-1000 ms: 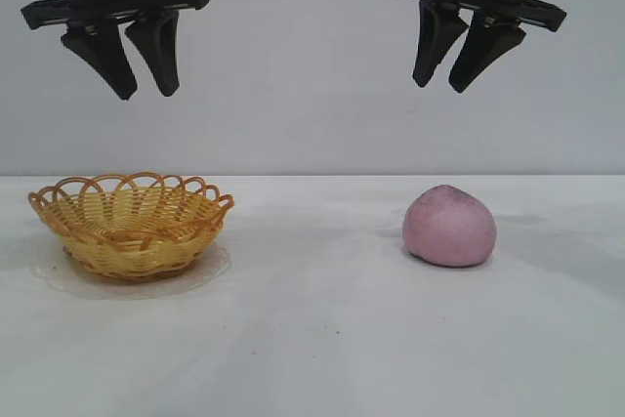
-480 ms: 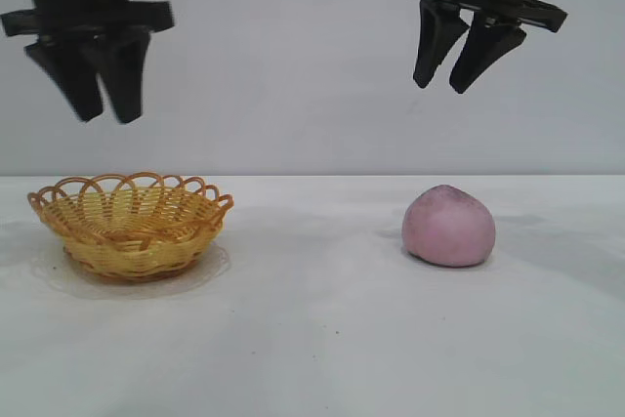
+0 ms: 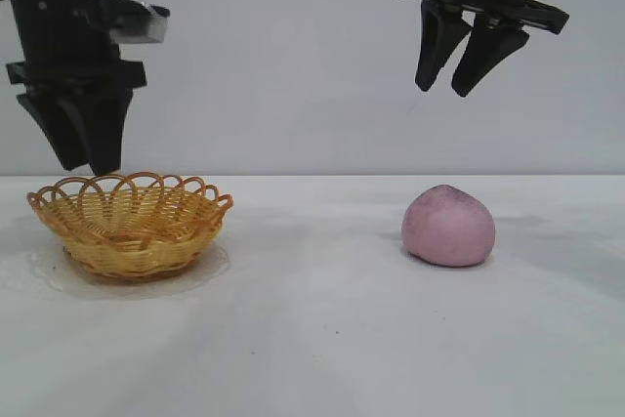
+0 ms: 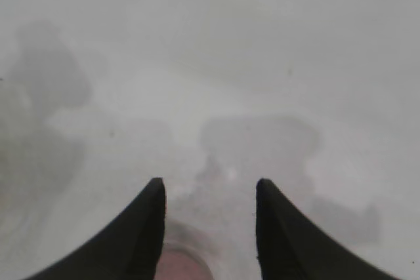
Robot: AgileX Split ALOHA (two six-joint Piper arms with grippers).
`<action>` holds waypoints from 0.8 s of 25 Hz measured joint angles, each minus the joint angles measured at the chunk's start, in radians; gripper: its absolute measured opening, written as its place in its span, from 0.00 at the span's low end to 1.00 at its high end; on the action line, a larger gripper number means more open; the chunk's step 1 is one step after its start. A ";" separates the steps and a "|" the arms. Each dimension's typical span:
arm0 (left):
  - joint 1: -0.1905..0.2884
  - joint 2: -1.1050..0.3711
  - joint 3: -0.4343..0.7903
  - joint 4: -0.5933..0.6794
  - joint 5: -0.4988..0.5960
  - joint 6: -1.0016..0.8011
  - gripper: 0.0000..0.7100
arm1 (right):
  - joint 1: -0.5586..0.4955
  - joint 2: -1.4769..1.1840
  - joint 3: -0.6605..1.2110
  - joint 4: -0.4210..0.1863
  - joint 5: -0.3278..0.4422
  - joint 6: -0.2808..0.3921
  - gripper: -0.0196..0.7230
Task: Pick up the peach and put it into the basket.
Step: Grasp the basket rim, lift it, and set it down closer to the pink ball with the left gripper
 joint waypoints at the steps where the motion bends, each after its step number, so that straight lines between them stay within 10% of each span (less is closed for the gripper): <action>1: 0.000 0.017 -0.010 -0.004 0.007 0.006 0.42 | 0.000 0.000 0.000 0.000 0.000 -0.002 0.37; 4: 0.000 0.077 -0.034 -0.024 0.018 0.009 0.42 | 0.000 0.000 0.000 0.000 0.007 -0.006 0.37; 8: 0.006 0.079 -0.040 -0.095 0.045 0.003 0.09 | 0.000 0.000 0.000 -0.002 0.011 -0.008 0.37; 12: 0.032 0.035 -0.008 -0.219 0.060 -0.037 0.07 | 0.000 0.000 0.000 -0.002 0.023 -0.008 0.37; 20: 0.005 -0.241 0.419 -0.666 -0.229 -0.038 0.00 | 0.000 0.000 0.000 -0.004 0.067 -0.024 0.37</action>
